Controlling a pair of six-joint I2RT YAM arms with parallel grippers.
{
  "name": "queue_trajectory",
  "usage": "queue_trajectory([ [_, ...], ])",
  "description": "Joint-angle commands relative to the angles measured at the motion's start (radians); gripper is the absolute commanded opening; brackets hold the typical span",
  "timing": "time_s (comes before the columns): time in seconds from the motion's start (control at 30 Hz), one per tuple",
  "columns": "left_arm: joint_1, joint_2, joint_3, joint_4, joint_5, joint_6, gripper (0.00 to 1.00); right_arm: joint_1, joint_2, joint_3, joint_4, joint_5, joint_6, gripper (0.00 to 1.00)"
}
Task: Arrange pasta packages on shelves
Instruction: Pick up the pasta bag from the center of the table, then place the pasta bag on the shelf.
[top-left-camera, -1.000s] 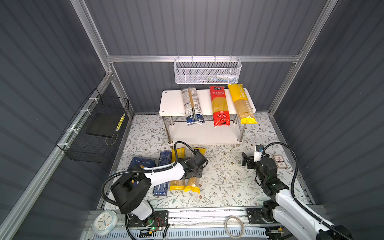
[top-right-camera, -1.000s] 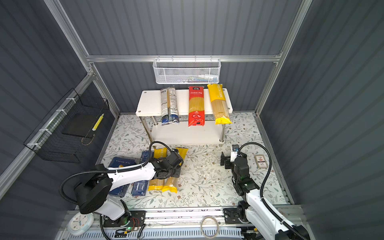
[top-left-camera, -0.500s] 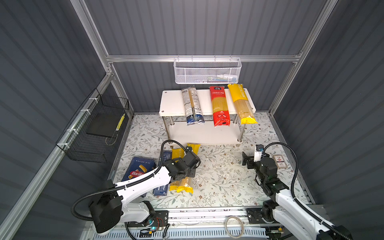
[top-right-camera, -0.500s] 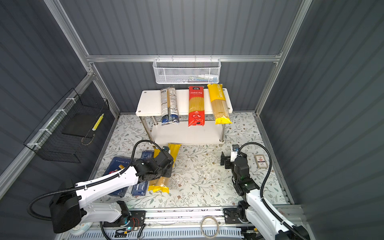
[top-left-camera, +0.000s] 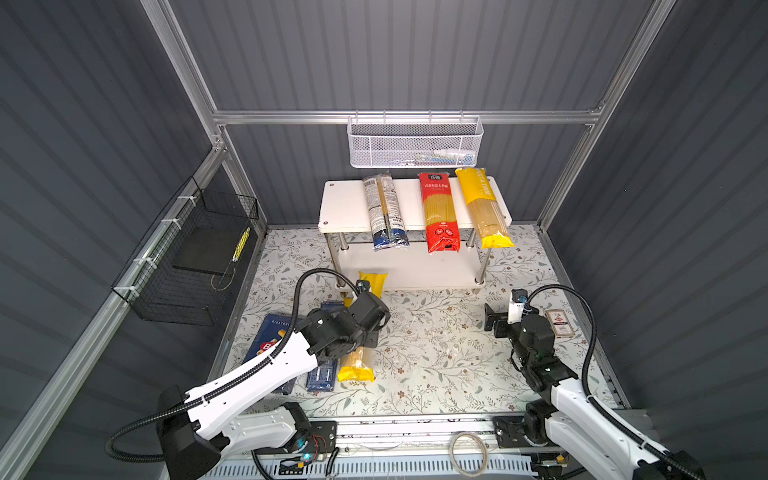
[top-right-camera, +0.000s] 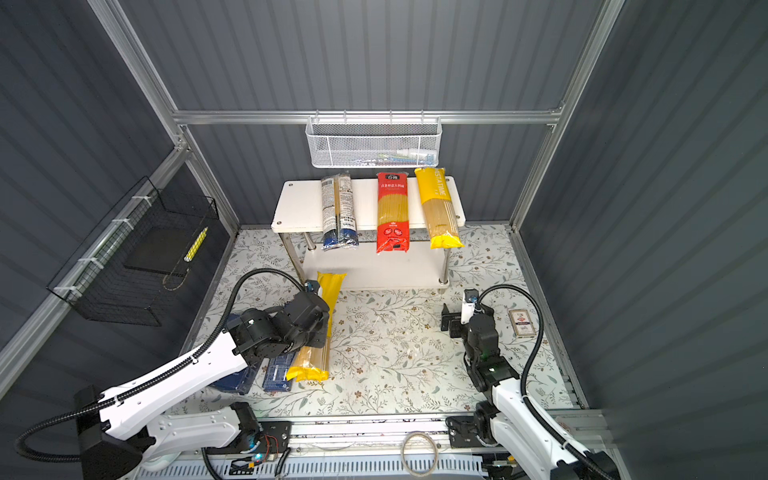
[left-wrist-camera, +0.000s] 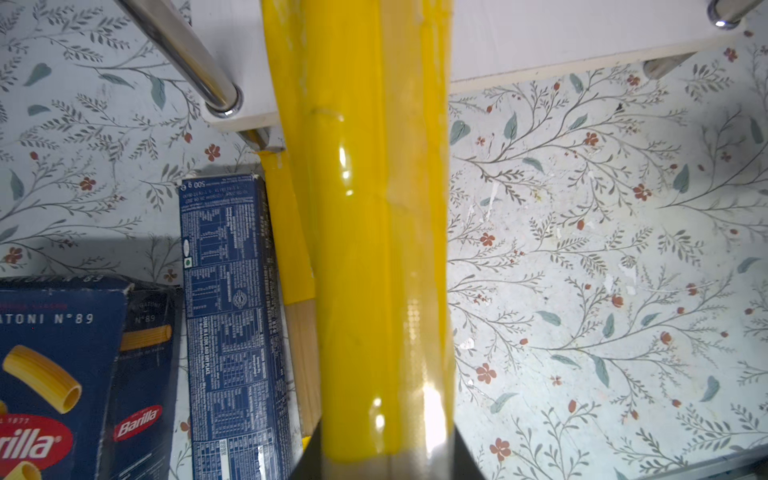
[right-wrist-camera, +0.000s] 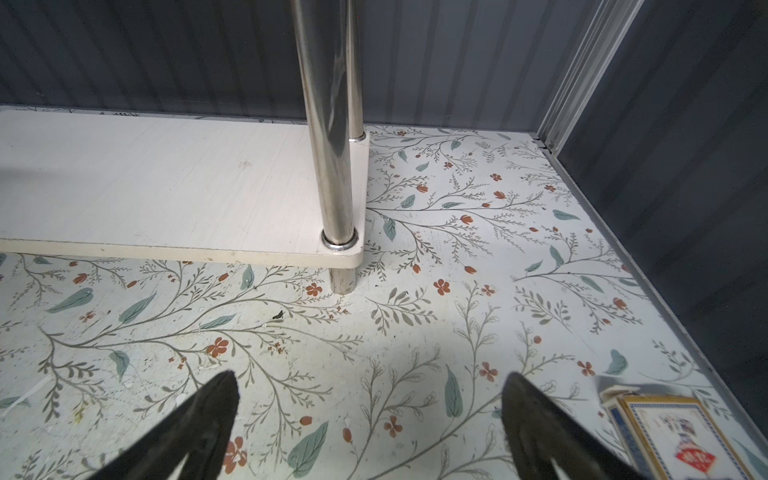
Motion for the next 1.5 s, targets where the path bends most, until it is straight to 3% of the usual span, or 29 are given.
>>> queue_trajectory([
  [0.0, -0.007, -0.027, 0.102, -0.055, -0.077, 0.005, 0.24, -0.005, -0.009, 0.006, 0.01, 0.013, 0.011, 0.99],
  [0.37, -0.006, -0.063, 0.269, -0.276, -0.123, -0.047, 0.21, -0.005, -0.008, 0.007, 0.007, 0.012, 0.009, 0.99],
  [1.07, -0.006, -0.075, 0.575, -0.539, -0.121, -0.08, 0.21, -0.005, 0.006, 0.014, -0.001, 0.014, 0.012, 0.99],
  [1.47, -0.007, 0.036, 0.728, -0.536, -0.141, 0.047, 0.2, -0.005, 0.005, 0.015, -0.005, 0.014, 0.014, 0.99],
])
